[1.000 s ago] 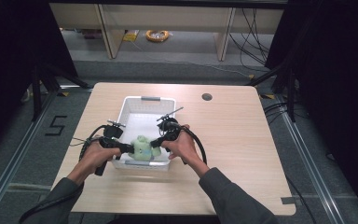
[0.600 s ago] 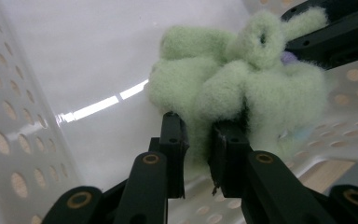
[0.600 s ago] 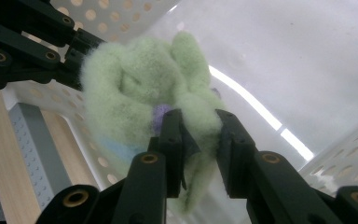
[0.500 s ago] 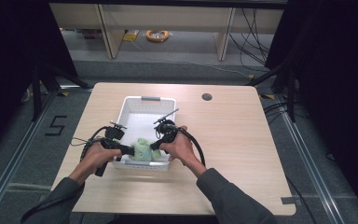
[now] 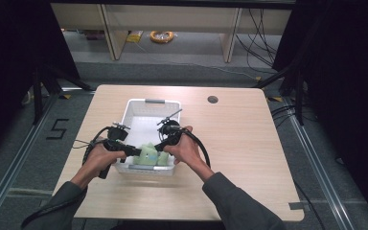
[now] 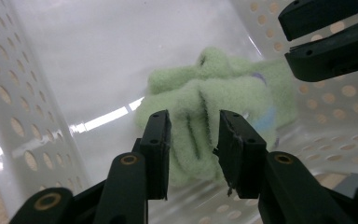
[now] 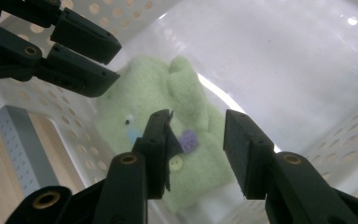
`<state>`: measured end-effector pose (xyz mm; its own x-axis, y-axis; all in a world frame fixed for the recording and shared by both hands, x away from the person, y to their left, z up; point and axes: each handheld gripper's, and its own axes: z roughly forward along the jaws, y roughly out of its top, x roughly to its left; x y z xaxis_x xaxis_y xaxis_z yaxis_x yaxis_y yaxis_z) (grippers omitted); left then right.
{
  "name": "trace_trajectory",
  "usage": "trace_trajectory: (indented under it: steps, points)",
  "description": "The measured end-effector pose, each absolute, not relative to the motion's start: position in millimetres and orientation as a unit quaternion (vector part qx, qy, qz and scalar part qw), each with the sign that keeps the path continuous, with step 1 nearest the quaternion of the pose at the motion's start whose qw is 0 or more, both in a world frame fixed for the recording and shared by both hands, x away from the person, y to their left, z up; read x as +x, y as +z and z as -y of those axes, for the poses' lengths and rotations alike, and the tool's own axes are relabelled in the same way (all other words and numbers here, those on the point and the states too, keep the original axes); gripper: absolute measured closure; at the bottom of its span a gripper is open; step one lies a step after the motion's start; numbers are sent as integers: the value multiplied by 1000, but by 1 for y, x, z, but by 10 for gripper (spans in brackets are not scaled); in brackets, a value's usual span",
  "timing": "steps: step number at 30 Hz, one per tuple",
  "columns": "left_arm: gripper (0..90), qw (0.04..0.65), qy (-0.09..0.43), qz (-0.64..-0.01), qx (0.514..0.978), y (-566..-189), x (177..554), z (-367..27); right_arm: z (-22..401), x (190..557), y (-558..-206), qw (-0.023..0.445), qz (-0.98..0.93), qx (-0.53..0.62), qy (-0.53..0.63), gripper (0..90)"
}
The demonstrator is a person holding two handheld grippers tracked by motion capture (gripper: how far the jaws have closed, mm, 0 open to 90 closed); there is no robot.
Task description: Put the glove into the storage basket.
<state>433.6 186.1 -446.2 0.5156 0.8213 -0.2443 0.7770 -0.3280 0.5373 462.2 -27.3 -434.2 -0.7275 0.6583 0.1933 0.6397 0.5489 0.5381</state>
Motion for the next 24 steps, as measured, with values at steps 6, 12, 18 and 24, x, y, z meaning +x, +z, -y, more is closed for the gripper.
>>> trace_trajectory:
  steps: [6, 12, 18, 24]
  points:
    - [590, 320, 40, -493, 808, -442, 432, -188, 31, 460, -428, 14, -877, 369, 307, 595]
    - [476, 342, 51, -488, 802, -436, 423, -184, 42, 456, -422, 13, -879, 350, 324, 531]
    - [386, 358, 55, -487, 795, -430, 415, -179, 53, 451, -416, 6, -872, 357, 334, 449]
    - [339, 390, 68, -480, 783, -421, 399, -173, 70, 444, -411, 8, -866, 340, 367, 400]
